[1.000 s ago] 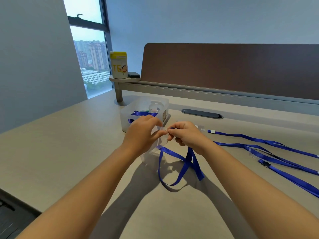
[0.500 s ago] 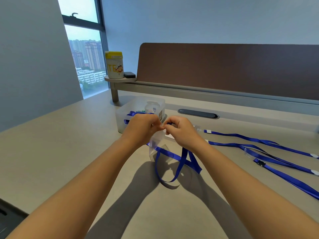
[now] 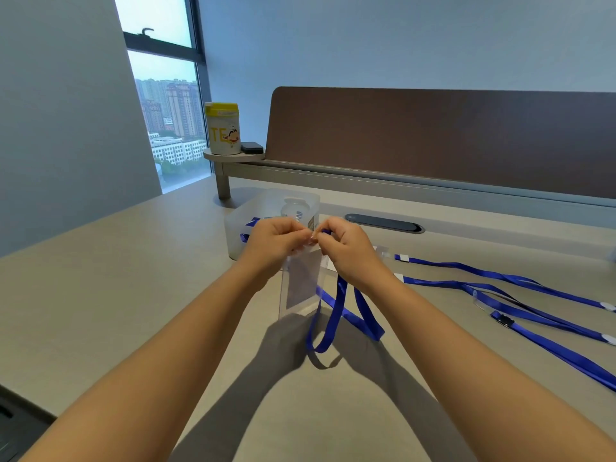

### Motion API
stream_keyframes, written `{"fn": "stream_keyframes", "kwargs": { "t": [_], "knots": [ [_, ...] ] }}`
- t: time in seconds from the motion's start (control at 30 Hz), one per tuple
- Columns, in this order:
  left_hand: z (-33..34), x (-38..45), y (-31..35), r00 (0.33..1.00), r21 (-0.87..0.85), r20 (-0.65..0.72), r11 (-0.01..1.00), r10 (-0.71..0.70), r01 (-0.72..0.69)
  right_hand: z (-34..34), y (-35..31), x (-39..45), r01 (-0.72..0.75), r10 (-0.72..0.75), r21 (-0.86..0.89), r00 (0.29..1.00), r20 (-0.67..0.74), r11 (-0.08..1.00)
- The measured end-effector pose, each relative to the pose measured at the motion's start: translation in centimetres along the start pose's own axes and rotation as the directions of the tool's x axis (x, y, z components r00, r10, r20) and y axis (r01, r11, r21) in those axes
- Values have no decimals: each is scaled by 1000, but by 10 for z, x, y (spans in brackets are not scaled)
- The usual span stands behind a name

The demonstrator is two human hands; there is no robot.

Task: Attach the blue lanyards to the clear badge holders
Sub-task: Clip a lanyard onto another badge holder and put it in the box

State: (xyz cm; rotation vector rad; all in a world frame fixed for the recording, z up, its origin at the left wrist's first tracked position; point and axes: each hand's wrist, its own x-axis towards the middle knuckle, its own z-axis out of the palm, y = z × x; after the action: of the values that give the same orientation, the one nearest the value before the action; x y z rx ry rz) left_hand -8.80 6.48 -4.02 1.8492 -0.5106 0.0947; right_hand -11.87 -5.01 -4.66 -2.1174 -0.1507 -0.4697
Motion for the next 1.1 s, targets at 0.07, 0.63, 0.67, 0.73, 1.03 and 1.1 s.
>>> {"fn": "stream_keyframes", "kwargs": {
  "t": [0.07,0.63,0.67,0.73,1.03,1.1],
  "knots": [
    [-1,1,0,997,-139,16,988,-74,75,0,-1,2,7,-6,42,1000,-13,999],
    [5,-8,-17,996,199,-83,980,11,6,-20,-9,8,-384,369,514,919,138,767],
    [3,-9,-20,988,323,-136,946,71,-23,-22,-6,7,-379,359,399,925,127,835],
    [-1,-10,-26,965,557,-157,825,210,-89,-25,0,4,-339,328,99,938,113,935],
    [6,-14,-30,914,728,17,622,405,-290,-19,19,2,-241,321,-368,931,173,898],
    [7,-7,-31,948,574,-160,807,275,-137,-20,21,1,-344,406,-255,877,257,904]
  ]
}}
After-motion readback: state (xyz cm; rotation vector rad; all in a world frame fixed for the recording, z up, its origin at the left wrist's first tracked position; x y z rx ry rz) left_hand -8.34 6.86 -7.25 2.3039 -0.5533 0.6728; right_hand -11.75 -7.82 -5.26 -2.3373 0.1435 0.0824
